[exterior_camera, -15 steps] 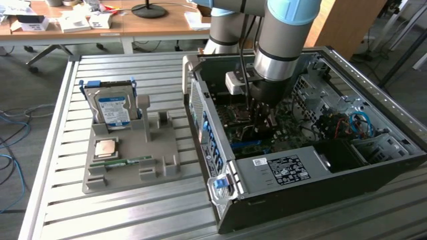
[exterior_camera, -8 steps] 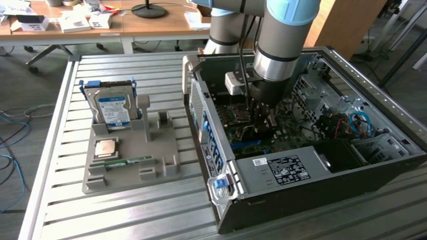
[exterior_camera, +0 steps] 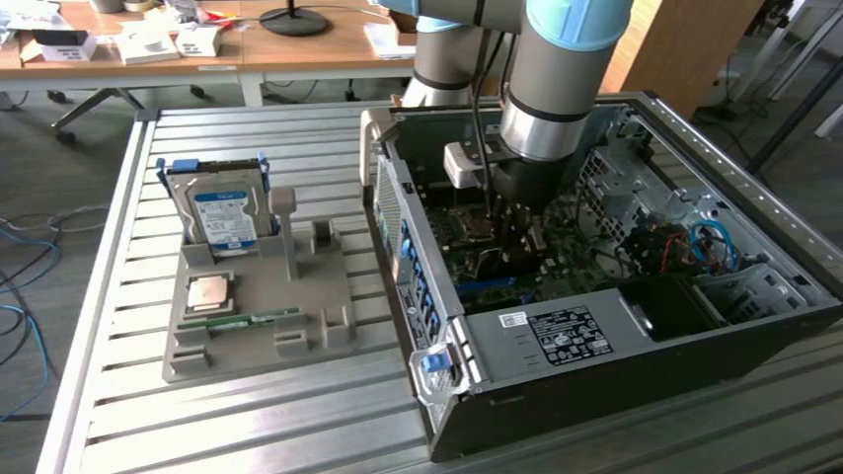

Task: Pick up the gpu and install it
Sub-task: 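Insert the gpu into the slot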

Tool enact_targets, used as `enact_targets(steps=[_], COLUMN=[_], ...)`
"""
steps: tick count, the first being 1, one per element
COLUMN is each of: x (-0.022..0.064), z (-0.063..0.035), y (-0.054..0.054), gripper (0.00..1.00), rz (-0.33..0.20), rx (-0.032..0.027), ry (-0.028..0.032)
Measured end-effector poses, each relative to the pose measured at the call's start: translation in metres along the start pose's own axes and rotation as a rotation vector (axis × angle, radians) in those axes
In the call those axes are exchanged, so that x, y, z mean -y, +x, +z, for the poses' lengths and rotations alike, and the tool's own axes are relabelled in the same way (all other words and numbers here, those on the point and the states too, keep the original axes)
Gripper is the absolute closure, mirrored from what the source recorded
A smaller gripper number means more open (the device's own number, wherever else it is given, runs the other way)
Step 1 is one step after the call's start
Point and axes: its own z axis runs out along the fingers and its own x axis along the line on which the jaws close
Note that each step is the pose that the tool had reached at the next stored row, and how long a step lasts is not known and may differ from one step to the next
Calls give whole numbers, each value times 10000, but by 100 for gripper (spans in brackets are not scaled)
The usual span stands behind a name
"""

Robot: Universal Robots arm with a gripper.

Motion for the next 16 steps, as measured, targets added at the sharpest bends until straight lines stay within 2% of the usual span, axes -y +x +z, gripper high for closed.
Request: enact_targets(steps=[16], x=[-23], z=[14], y=[0], gripper=[74], rz=[1], rx=[3], ry=[35])
